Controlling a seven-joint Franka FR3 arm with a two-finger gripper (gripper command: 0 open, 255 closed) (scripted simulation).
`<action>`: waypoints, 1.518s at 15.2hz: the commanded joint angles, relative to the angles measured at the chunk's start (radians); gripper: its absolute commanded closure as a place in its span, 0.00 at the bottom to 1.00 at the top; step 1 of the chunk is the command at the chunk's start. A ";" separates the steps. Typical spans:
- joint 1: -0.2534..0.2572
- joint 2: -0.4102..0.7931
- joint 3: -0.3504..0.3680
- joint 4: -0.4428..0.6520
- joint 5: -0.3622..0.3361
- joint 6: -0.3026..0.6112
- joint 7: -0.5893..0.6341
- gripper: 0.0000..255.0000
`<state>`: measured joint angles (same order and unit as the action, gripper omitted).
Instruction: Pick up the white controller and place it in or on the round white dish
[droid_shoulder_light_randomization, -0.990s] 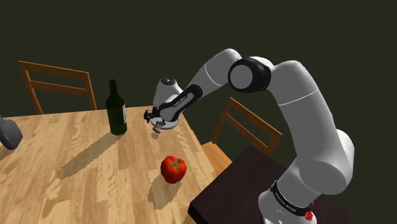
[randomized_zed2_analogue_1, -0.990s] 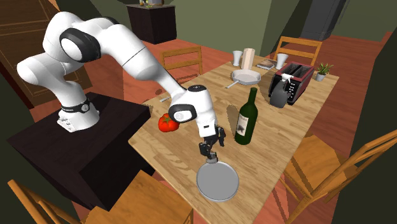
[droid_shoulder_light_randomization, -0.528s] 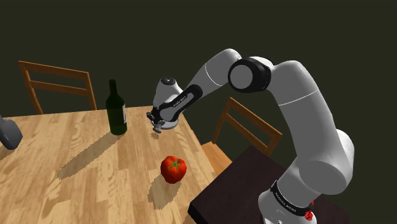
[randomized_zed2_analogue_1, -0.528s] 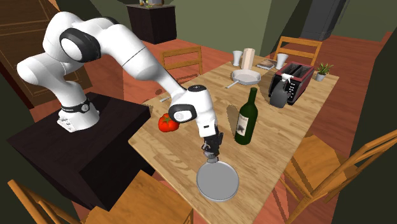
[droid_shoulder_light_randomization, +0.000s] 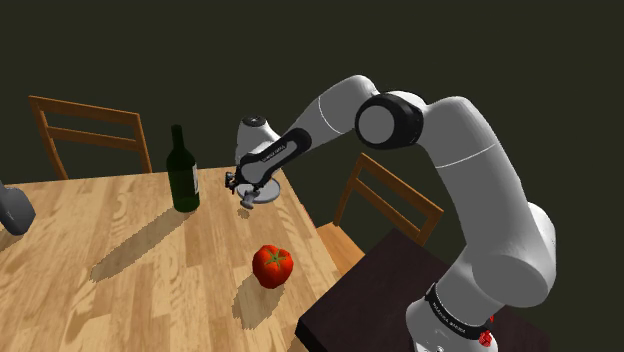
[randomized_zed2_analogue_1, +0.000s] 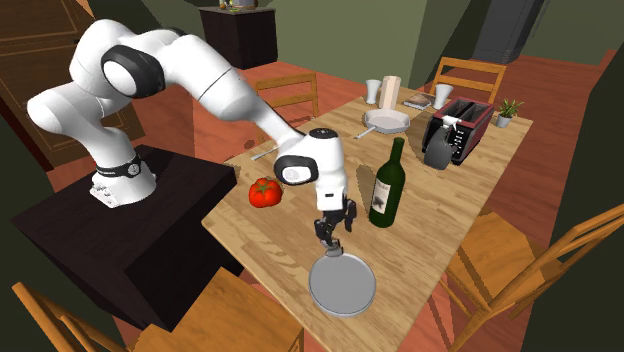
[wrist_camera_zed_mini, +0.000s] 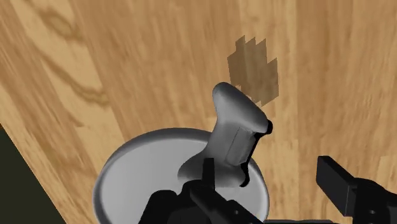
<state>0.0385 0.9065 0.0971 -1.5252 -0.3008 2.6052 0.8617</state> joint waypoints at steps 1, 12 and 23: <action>0.029 0.020 -0.006 0.089 0.054 -0.231 0.069 0.00; 0.030 0.108 -0.014 0.138 0.047 -0.192 0.070 0.00; 0.029 0.109 -0.014 0.137 0.047 -0.191 0.070 1.00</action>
<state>0.0681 1.0138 0.0834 -1.3864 -0.2541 2.4151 0.9322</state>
